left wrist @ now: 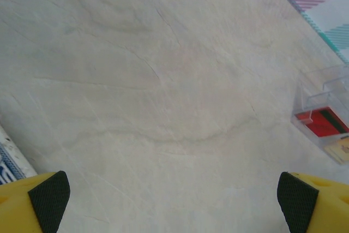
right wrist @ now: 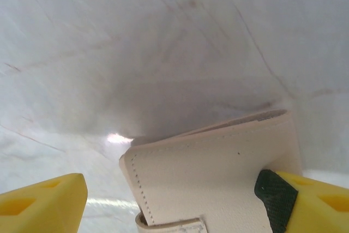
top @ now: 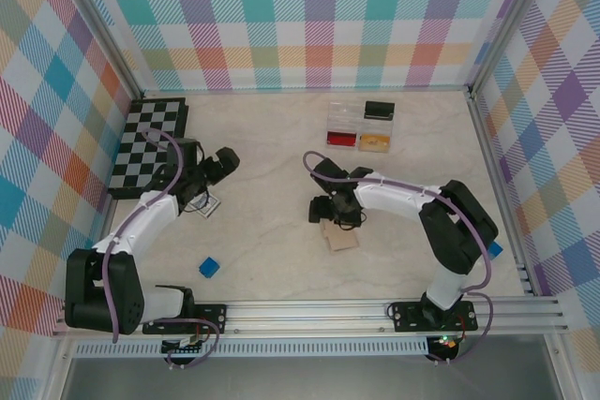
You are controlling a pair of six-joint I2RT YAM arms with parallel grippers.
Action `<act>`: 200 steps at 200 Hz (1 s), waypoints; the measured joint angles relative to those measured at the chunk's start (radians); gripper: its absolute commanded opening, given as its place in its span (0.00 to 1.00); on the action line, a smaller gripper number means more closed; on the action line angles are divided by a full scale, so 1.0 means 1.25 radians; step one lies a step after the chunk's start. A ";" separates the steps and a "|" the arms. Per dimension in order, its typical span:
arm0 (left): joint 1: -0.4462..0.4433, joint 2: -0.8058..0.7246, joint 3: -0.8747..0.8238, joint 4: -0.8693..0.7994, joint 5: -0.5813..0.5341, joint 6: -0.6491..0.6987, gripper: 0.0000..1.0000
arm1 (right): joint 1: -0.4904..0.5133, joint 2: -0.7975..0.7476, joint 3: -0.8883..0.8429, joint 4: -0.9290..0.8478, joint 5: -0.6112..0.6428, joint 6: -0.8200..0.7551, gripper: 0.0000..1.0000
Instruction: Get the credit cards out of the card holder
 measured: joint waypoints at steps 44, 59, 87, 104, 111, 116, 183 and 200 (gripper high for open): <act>-0.067 0.060 0.023 -0.034 0.082 -0.029 1.00 | -0.019 -0.099 -0.033 0.003 -0.006 -0.029 0.85; -0.110 0.075 0.023 -0.040 0.095 -0.045 0.98 | -0.034 -0.160 -0.067 -0.001 -0.025 -0.034 0.83; -0.215 0.106 0.034 -0.047 0.134 -0.081 0.90 | -0.091 -0.227 -0.129 -0.006 -0.074 -0.052 0.77; -0.284 0.131 0.039 -0.041 0.161 -0.112 0.85 | -0.124 -0.230 -0.157 -0.008 -0.105 -0.070 0.72; -0.311 0.140 0.040 -0.037 0.170 -0.124 0.82 | -0.136 -0.230 -0.164 -0.010 -0.116 -0.074 0.69; -0.327 0.145 0.040 -0.031 0.175 -0.129 0.80 | -0.143 -0.230 -0.169 -0.010 -0.125 -0.077 0.68; -0.435 0.274 0.037 0.152 0.271 -0.264 0.68 | -0.178 -0.199 -0.189 0.012 -0.203 -0.107 0.47; -0.450 0.302 0.036 0.190 0.287 -0.293 0.66 | -0.178 -0.177 -0.189 0.020 -0.211 -0.108 0.42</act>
